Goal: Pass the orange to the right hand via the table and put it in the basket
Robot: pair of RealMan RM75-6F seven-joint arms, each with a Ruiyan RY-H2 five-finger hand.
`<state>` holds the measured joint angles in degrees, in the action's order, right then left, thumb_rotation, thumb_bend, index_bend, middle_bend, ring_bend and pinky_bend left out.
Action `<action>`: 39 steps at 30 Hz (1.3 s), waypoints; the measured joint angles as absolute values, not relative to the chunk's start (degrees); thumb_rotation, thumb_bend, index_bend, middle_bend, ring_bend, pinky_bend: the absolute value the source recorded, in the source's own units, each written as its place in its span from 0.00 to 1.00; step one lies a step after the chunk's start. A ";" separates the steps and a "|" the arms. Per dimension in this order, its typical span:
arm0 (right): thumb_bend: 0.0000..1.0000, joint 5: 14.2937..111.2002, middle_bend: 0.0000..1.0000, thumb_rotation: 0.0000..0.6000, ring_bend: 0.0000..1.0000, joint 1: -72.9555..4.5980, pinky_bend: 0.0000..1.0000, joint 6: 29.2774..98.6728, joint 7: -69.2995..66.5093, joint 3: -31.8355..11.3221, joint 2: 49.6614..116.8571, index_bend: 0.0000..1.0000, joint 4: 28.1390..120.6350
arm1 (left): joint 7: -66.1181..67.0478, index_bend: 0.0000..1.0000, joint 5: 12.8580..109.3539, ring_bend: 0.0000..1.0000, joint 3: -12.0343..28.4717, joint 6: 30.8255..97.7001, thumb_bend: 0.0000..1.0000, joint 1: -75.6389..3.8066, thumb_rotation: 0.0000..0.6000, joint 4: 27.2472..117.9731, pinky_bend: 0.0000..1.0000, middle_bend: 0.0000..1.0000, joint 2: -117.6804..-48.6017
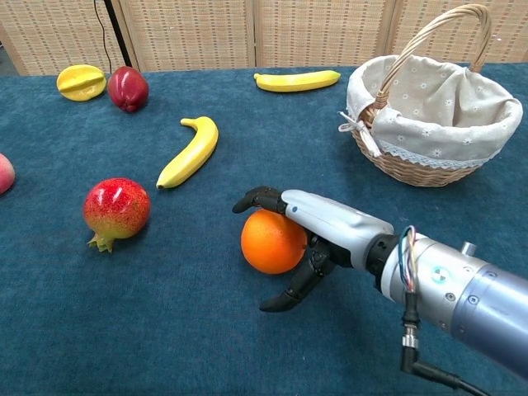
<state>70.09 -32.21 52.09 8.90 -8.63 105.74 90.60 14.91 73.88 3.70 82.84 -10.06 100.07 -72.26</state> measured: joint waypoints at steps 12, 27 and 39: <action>0.25 75.09 0.65 1.00 0.67 -30.13 0.71 58.81 -0.83 -8.24 110.21 0.72 81.51 | 14.80 0.10 73.64 0.04 4.00 81.80 0.24 -9.97 1.00 100.08 0.18 0.05 -72.13; 0.27 77.17 0.65 1.00 0.69 -27.22 0.73 66.14 5.83 -8.46 102.26 0.72 88.59 | 14.98 0.10 72.55 0.04 4.46 80.36 0.24 -10.14 1.00 99.29 0.18 0.05 -72.50; 0.27 79.80 0.65 1.00 0.69 -25.55 0.73 72.47 13.56 -12.12 89.14 0.72 101.35 | 15.46 0.10 72.04 0.04 4.54 79.26 0.24 -10.43 1.00 98.97 0.18 0.05 -72.96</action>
<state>79.80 -25.55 72.47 13.56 -12.12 89.14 101.35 15.46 72.04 4.54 79.26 -10.43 98.97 -72.96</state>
